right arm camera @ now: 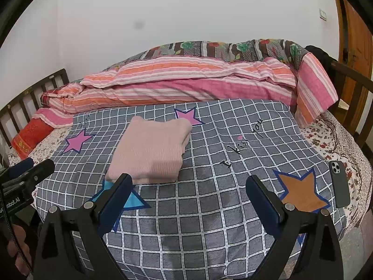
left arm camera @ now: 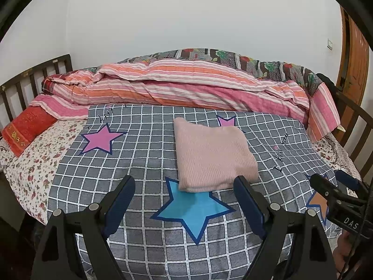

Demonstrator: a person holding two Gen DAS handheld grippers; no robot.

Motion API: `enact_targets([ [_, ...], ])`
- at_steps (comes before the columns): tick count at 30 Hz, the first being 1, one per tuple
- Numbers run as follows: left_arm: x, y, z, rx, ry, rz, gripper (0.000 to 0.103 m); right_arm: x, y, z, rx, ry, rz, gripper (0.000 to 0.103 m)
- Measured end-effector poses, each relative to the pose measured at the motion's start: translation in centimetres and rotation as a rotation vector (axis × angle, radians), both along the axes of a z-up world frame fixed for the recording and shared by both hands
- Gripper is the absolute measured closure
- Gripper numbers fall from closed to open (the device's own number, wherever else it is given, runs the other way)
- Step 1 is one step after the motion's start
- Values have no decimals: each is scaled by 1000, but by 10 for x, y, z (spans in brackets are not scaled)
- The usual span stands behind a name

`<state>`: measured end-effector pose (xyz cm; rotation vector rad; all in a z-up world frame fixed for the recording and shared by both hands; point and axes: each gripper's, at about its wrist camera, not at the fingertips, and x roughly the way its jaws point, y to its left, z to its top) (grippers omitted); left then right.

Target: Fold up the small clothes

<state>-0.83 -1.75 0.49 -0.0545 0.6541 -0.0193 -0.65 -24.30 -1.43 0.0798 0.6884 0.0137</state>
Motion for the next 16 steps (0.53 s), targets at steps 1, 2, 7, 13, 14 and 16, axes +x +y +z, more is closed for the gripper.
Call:
enact_targets([
  [1, 0, 0, 0, -1, 0, 0, 17, 0, 0, 0, 0, 0, 0, 6],
  [2, 0, 0, 1, -2, 0, -1, 17, 0, -1, 0, 1, 0, 0, 6],
  [7, 0, 0, 0, -2, -1, 1, 17, -1, -1, 1, 6, -2, 3, 6],
  [13, 0, 0, 3, -4, -3, 4, 17, 0, 0, 3, 4, -2, 5, 6],
  [14, 0, 1, 3, -7, -2, 5, 17, -1, 0, 3, 3, -3, 3, 6],
  [16, 1, 2, 3, -11, -5, 1, 17, 0, 1, 3, 8, -3, 6, 6],
])
